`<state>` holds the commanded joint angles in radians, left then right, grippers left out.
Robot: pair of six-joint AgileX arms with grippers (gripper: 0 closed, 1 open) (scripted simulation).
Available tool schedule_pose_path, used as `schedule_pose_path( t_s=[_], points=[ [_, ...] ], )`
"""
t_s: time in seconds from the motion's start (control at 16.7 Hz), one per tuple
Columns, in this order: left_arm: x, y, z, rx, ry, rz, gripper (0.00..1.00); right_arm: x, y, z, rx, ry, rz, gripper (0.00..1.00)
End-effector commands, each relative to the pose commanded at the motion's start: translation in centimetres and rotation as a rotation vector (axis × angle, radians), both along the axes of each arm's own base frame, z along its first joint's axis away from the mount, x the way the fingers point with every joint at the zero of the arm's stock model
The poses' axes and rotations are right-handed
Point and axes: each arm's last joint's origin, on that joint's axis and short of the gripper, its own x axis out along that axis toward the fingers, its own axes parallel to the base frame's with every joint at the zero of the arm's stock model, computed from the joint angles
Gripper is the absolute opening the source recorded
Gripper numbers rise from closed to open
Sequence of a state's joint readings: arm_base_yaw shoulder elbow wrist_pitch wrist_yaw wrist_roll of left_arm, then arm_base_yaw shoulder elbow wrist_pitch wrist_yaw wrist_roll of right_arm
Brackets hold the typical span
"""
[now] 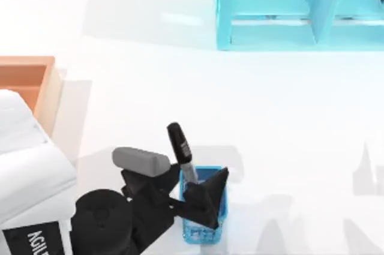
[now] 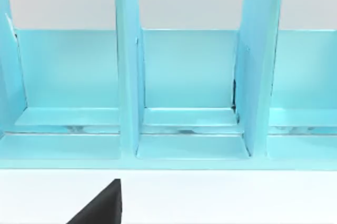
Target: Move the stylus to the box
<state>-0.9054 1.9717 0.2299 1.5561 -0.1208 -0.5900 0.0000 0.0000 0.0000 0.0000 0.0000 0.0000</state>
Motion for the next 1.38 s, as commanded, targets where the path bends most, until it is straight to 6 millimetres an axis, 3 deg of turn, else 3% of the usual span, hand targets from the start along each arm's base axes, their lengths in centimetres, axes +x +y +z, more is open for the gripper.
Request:
schedule_pose_path(
  t_s=[0.48,0.96,1.38],
  points=[
    [0.0,0.0,0.0,0.0,0.0,0.0,0.02,0.0,0.0,0.0,0.0,0.0,0.0,1.0],
    [0.0,0.0,0.0,0.0,0.0,0.0,0.0,0.0,0.0,0.0,0.0,0.0,0.0,1.0],
    [2.0,0.6,2.8,-0.054,-0.046,0.0,0.0,0.0,0.0,0.0,0.0,0.0,0.0,1.0]
  ],
)
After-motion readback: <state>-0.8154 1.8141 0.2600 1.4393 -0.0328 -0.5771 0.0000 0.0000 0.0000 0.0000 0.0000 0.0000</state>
